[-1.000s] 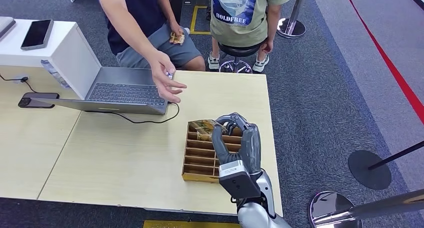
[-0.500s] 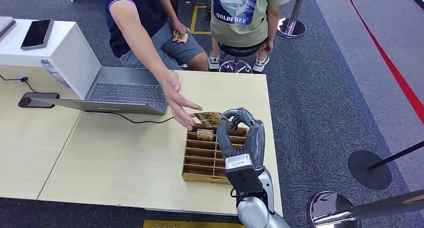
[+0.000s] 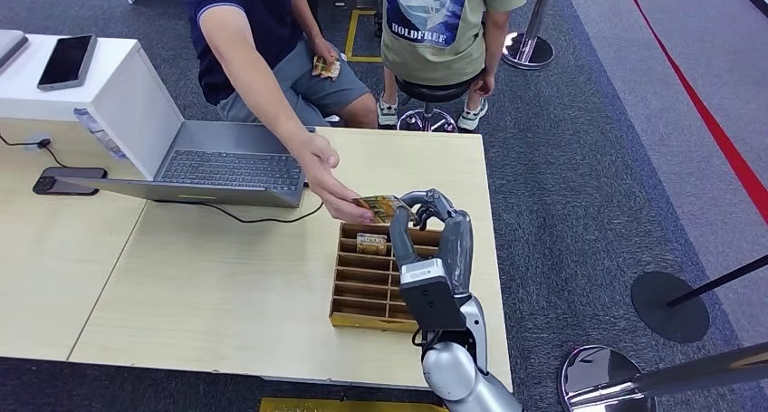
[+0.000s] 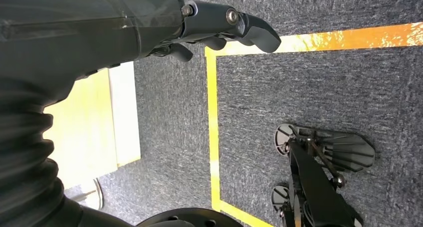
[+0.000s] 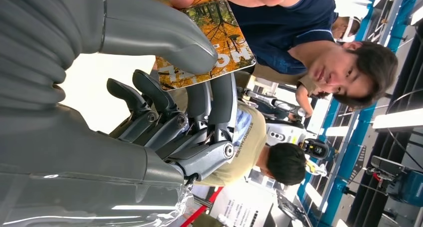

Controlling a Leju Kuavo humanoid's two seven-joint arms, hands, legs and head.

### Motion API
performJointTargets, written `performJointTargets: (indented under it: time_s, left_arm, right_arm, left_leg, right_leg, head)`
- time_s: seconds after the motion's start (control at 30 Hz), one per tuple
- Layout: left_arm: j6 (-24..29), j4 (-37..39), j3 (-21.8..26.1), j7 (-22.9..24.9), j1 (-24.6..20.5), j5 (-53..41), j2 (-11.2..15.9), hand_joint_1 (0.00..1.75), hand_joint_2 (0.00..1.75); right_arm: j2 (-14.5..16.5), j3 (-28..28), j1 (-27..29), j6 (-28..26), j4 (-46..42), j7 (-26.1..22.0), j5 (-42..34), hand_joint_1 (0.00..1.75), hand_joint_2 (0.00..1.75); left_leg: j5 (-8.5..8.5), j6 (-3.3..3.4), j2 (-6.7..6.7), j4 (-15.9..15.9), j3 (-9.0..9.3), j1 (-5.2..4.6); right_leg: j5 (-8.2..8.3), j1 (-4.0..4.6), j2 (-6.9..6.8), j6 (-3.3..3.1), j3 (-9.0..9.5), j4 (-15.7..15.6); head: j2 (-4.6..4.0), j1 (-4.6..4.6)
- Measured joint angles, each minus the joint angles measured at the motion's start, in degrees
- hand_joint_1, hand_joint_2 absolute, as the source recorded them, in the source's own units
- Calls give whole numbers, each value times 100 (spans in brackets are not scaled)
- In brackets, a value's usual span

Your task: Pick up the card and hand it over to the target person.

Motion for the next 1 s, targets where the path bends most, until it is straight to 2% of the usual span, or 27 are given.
performJointTargets:
  time_s: [0.13,0.27,0.33,0.37,0.47,0.5,0.87,1.0]
  left_arm:
    - [-6,4,-46,-11,-3,-40,7,0,175]
    - [-24,1,-100,2,-6,-87,9,0,175]
    - [-22,-2,-97,-10,-6,-83,10,0,175]
    - [-16,0,-90,-8,-5,-74,9,0,175]
    - [2,8,-30,32,-1,-6,8,0,44]
    - [2,7,-17,40,0,10,9,0,0]
    - [-13,-5,-20,32,1,17,8,0,0]
    - [-12,-6,11,29,5,51,17,0,0]
  right_arm:
    - [-4,-10,4,0,-10,6,12,161,175]
    - [-9,-23,25,0,-27,10,15,75,175]
    - [-17,-28,39,0,-40,19,14,69,175]
    - [-24,-27,45,0,-47,25,11,58,175]
    - [-54,14,39,0,-55,66,-15,9,175]
    - [-61,29,34,0,-56,84,-26,0,175]
    - [-94,43,46,0,-88,121,-90,0,175]
    - [-241,149,63,0,-272,314,-46,0,175]
  left_leg:
    - [0,-2,-1,3,-4,1]
    - [0,0,0,1,-1,1]
    - [0,1,0,0,1,1]
    - [0,1,0,-1,2,1]
    - [0,2,1,-2,4,1]
    - [0,2,1,-3,5,1]
    - [0,0,3,-1,2,-1]
    - [0,1,3,-2,4,-1]
  right_leg:
    - [-1,0,0,3,-3,3]
    - [0,1,0,0,0,0]
    - [0,1,0,-1,2,-1]
    - [0,1,0,-2,2,-2]
    - [1,2,0,-3,5,-4]
    - [1,2,0,-4,5,-4]
    - [0,-1,3,0,0,1]
    - [1,-1,3,-2,2,-1]
  head:
    - [0,0]
    - [0,0]
    - [0,0]
    - [0,0]
    - [0,0]
    - [0,0]
    - [0,0]
    - [0,0]
